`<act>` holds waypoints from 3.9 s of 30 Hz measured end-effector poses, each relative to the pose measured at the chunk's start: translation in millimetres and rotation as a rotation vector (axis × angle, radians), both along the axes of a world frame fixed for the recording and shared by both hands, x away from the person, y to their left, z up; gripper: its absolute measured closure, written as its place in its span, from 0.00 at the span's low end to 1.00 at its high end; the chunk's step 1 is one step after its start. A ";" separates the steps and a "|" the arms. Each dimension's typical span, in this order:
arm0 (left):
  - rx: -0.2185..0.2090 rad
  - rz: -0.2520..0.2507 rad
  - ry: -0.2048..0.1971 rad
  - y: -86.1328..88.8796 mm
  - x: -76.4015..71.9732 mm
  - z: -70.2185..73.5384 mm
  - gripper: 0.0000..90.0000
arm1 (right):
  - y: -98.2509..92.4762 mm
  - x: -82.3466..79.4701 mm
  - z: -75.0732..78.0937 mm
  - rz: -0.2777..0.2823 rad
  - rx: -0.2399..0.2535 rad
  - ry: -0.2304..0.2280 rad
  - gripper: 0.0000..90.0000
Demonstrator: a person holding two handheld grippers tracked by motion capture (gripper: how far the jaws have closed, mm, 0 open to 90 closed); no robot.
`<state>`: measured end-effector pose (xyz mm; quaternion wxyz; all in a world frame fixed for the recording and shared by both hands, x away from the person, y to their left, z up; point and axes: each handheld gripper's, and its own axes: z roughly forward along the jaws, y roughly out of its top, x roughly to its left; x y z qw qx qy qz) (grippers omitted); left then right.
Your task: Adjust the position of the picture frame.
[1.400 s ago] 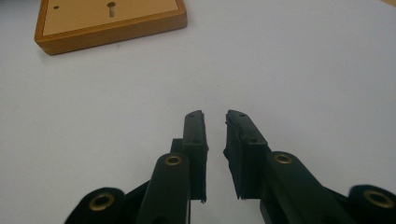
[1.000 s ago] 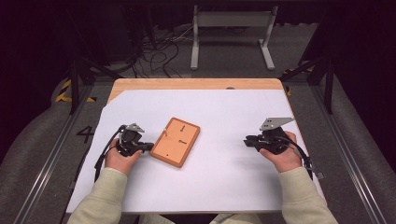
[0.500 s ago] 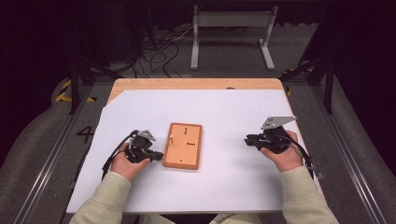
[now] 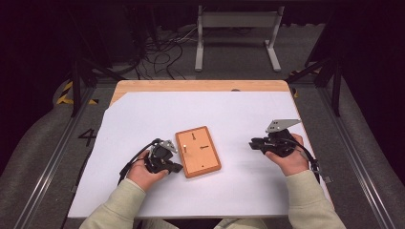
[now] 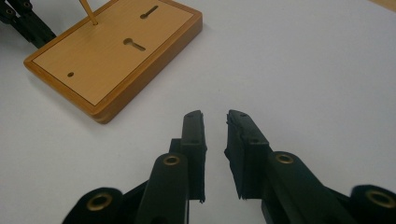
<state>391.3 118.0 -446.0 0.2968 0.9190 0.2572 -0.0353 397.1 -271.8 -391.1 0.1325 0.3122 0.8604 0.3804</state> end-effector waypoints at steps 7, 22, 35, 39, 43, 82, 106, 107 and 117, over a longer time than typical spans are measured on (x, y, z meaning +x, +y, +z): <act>-0.023 -0.025 -0.011 -17.4 -4.1 -1.9 1.00 | 2.2 0.9 -1.8 0.005 -0.005 0.007 0.85; -0.083 0.018 -0.047 -19.8 -5.7 7.3 1.00 | 16.5 3.3 -3.2 0.013 -0.014 0.017 0.87; -0.122 0.156 -0.110 26.4 2.6 24.1 0.97 | 51.6 21.4 -4.4 0.018 -0.034 0.061 1.00; -0.134 0.181 -0.121 39.2 5.0 27.5 0.94 | 65.0 30.5 -3.1 0.026 -0.052 0.063 1.00; -0.136 0.207 -0.131 51.7 2.2 28.5 0.88 | 77.4 41.5 -1.7 0.034 -0.076 0.062 1.00; -0.149 0.344 -0.125 86.9 3.8 16.1 0.65 | 148.2 128.3 -34.5 0.028 -0.217 0.107 1.00; -0.154 0.343 -0.118 84.7 9.5 14.2 0.64 | 184.5 128.8 -40.0 0.118 -0.219 0.119 1.00; -0.152 0.344 -0.120 85.1 9.8 14.3 0.64 | 187.5 127.9 -40.7 0.128 -0.217 0.126 1.00; -0.151 0.355 -0.111 87.7 12.6 13.0 0.65 | 211.3 116.4 -45.0 0.270 -0.207 0.155 1.00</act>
